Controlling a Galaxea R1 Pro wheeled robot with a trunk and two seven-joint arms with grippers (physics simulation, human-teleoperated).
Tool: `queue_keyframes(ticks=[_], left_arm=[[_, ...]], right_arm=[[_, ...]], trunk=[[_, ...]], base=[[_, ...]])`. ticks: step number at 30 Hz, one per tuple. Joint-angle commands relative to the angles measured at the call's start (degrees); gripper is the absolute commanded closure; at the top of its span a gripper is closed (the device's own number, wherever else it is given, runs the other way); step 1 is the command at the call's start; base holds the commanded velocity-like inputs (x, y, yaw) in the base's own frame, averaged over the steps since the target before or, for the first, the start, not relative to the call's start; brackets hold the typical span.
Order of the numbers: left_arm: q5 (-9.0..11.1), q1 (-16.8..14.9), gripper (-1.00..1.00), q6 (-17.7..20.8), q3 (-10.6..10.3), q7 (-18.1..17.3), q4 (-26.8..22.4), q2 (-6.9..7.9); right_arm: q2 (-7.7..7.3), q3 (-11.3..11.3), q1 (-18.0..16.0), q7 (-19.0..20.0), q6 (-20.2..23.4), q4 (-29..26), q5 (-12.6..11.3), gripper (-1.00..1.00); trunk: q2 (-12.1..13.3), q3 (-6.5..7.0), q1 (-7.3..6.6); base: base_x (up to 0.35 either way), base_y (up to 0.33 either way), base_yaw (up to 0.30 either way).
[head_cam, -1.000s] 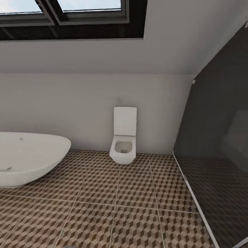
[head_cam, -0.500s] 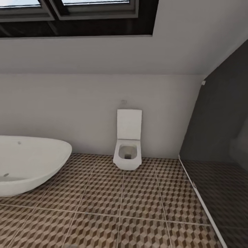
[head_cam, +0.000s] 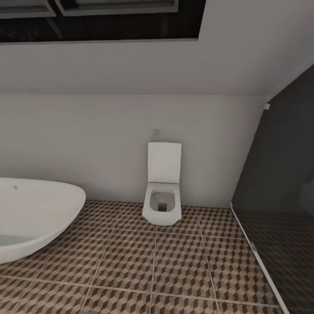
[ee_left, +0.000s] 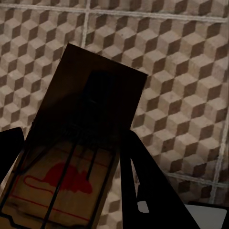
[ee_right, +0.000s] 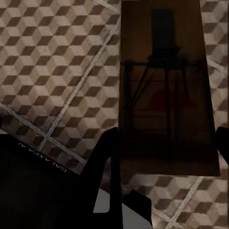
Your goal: Take the four mousetraps from the cabinet in the bathroom and place them on the bathroom floor. Make sure all four end up on the same floor surface, and ensure that at least two of them are either under or directly next to the same bathroom sink.
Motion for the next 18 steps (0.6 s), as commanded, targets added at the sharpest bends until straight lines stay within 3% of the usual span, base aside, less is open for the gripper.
queue_keyframes(ticks=[1,18], left_arm=[[0.38,-0.06,1.0,-0.27,-0.44,-0.07,0.16,-0.04],[0.38,-0.06,1.0,-0.27,-0.44,-0.07,0.16,-0.04]], right_arm=[[-0.01,0.04,-0.09,0.22,-0.32,0.21,-0.12,1.0],[-0.04,0.04,-0.09,0.22,-0.32,0.21,-0.13,1.0]], trunk=[[-0.03,-0.06,0.04],[-0.03,-0.06,0.04]], base=[[0.332,0.0,0.0],[0.332,0.0,0.0]])
